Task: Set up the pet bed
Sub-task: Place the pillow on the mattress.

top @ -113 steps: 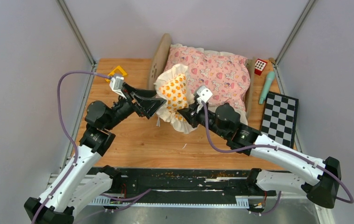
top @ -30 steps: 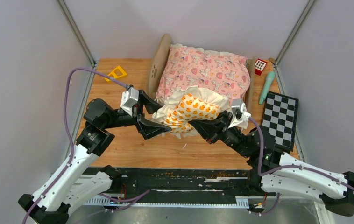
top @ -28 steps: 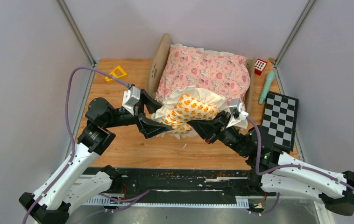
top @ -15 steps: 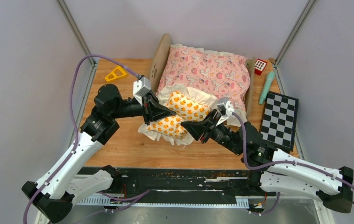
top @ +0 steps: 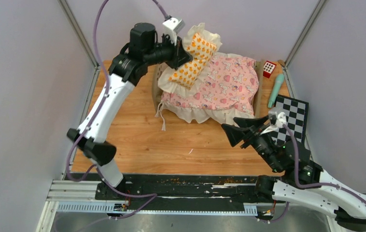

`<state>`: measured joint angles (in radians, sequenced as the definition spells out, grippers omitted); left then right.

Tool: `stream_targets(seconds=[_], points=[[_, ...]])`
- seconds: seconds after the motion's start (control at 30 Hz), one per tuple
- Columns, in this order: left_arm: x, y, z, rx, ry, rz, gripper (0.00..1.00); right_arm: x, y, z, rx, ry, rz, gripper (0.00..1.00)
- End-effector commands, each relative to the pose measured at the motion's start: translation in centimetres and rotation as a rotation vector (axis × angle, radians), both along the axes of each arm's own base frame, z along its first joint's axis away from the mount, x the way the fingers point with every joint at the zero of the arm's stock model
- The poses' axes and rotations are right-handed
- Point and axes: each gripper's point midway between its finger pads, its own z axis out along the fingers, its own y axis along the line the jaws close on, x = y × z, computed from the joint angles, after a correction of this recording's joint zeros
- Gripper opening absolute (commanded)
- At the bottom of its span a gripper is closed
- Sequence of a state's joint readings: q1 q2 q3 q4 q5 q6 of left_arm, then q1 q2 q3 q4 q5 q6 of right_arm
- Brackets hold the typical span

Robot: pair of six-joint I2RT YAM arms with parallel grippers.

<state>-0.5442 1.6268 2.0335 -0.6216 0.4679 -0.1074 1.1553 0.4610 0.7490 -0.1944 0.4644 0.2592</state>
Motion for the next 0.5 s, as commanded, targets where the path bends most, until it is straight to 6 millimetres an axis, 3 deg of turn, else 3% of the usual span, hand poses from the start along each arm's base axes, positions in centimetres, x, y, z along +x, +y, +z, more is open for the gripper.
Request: stream_targets(seconds=[0.0,0.17,0.27,0.47], points=[[6.5,1.9,-4.5,0.119,0.152,0.163,0.00,0.5,-3.9,-2.1,-0.066,0.022,-0.127,0.63],[12.1,2.8,-8.0,0.120,0.227,0.233,0.00,0.6,-5.8,-2.5,-0.086,0.031,-0.180,0.63],[13.8,3.2,-9.8,0.100,0.276,0.264,0.00,0.7,-6.2,-2.9,-0.110,0.039,-0.199,0.64],[16.2,2.8,-10.7,0.024,0.300,0.308,0.00,1.1,-6.0,-3.5,-0.122,0.047,-0.216,0.64]])
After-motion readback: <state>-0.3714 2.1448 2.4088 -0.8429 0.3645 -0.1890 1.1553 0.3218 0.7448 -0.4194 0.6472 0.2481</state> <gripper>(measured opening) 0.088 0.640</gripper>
